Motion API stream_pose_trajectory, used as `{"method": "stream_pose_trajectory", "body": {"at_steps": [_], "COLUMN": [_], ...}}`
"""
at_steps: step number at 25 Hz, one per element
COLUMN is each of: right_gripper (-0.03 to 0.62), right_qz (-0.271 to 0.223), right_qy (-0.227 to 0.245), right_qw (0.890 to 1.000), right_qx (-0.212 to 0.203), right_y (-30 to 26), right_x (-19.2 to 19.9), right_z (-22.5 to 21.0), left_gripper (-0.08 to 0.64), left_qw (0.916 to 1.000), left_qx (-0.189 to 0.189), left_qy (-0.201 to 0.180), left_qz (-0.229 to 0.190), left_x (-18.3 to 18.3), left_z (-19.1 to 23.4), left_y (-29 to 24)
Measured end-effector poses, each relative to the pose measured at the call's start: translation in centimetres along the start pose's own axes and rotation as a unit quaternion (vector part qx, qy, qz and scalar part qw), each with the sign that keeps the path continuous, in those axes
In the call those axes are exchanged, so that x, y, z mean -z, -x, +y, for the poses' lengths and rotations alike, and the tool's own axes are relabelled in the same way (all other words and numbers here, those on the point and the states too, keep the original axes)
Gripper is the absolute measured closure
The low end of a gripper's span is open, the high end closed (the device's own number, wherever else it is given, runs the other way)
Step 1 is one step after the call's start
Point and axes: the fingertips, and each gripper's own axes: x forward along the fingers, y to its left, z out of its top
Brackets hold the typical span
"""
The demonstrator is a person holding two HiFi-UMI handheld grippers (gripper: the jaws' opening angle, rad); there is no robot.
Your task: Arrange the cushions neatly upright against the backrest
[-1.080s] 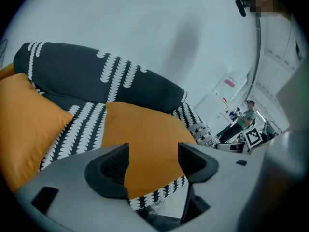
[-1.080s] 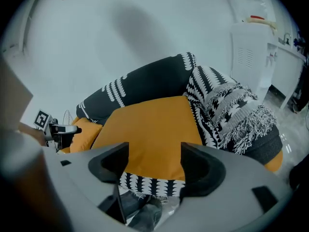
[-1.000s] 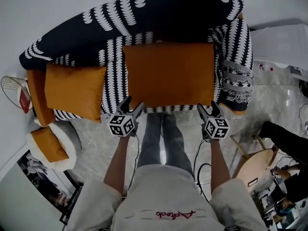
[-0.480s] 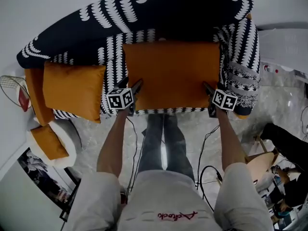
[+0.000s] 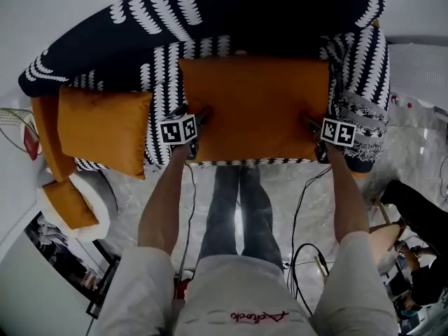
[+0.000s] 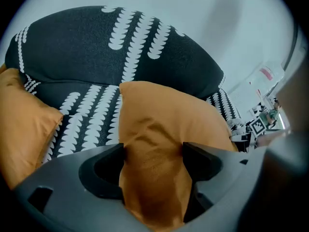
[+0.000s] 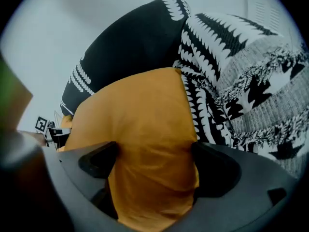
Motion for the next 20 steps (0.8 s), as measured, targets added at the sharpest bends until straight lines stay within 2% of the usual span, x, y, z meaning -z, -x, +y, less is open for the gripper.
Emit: {"method": "stream_pose_trajectory", "body": {"at_steps": [7, 8, 10, 11, 13, 20], "right_gripper": [0.115, 0.148, 0.258, 0.313, 0.379, 0.425], "right_qz": [0.017, 0.014, 0.006, 0.002, -0.004, -0.037], "right_qy": [-0.008, -0.007, 0.000, 0.005, 0.013, 0.024], "right_qw": [0.999, 0.999, 0.998, 0.998, 0.998, 0.997], "right_qx": [-0.037, -0.043, -0.055, -0.060, -0.064, -0.062], "right_y": [-1.3, -1.2, -0.8, -0.6, -0.3, 0.8], "right_x": [0.0, 0.0, -0.2, -0.3, -0.4, -0.4], "right_z": [0.4, 0.7, 1.5, 2.0, 2.5, 3.2], "left_gripper": [0.192, 0.237, 0.326, 0.355, 0.397, 0.414], "left_qw": [0.9993, 0.9991, 0.9986, 0.9984, 0.9983, 0.9975], "left_qx": [0.033, 0.041, 0.051, 0.053, 0.053, 0.057], "left_qy": [0.013, 0.009, -0.007, -0.016, -0.024, -0.022], "left_qz": [0.013, 0.012, 0.010, 0.009, 0.004, -0.034], "left_x": [0.2, 0.1, 0.0, 0.1, 0.0, -0.1], "left_z": [-0.1, -0.5, -1.3, -1.6, -2.1, -2.6], "left_y": [-1.1, -1.1, -0.9, -0.8, -0.6, 0.5]}}
